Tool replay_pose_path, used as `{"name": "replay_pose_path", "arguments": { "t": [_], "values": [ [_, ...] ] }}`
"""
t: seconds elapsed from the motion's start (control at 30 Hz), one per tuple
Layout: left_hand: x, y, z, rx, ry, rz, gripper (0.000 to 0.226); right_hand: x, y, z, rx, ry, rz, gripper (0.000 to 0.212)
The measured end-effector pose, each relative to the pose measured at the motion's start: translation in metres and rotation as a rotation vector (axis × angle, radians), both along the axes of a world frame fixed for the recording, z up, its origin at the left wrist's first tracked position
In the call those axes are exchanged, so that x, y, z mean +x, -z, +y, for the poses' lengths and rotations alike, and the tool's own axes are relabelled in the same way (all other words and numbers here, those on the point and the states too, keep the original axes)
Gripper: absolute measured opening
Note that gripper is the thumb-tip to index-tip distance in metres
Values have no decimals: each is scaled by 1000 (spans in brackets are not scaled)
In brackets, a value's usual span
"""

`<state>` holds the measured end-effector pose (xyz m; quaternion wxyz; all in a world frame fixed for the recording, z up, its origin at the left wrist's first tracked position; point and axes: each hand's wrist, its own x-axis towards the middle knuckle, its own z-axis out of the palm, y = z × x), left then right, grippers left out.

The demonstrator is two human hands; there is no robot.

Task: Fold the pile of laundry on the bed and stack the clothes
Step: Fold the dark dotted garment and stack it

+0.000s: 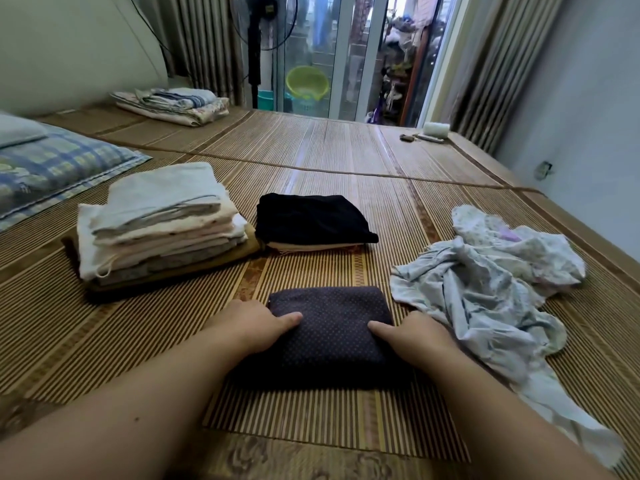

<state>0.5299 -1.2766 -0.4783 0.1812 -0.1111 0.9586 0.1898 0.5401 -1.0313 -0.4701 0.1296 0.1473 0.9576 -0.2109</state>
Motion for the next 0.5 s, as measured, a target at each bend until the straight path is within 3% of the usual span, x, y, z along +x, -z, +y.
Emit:
{"name": "replay_pose_path", "arguments": {
  "t": [0.1, 0.2, 0.3, 0.37, 0.4, 0.5],
  "values": [
    [2, -5, 1, 194, 0, -125, 76, -2, 0, -2, -222, -9, -33, 52],
    [2, -2, 4, 307, -6, -56, 65, -3, 7, -4, -411, -6, 74, 47],
    [3, 1, 5, 495, -108, 59, 89, -1, 9, -6, -640, 18, 120, 76],
    [6, -1, 4, 601, -63, 82, 106, 1, 8, -5, -666, -77, 139, 89],
    [8, -1, 3, 622, 3, 71, 104, 2, 7, -4, -660, -134, 138, 88],
    [16, 2, 3, 633, 165, 39, 74, 3, 9, -3, -632, -217, 83, 68]
  ]
}}
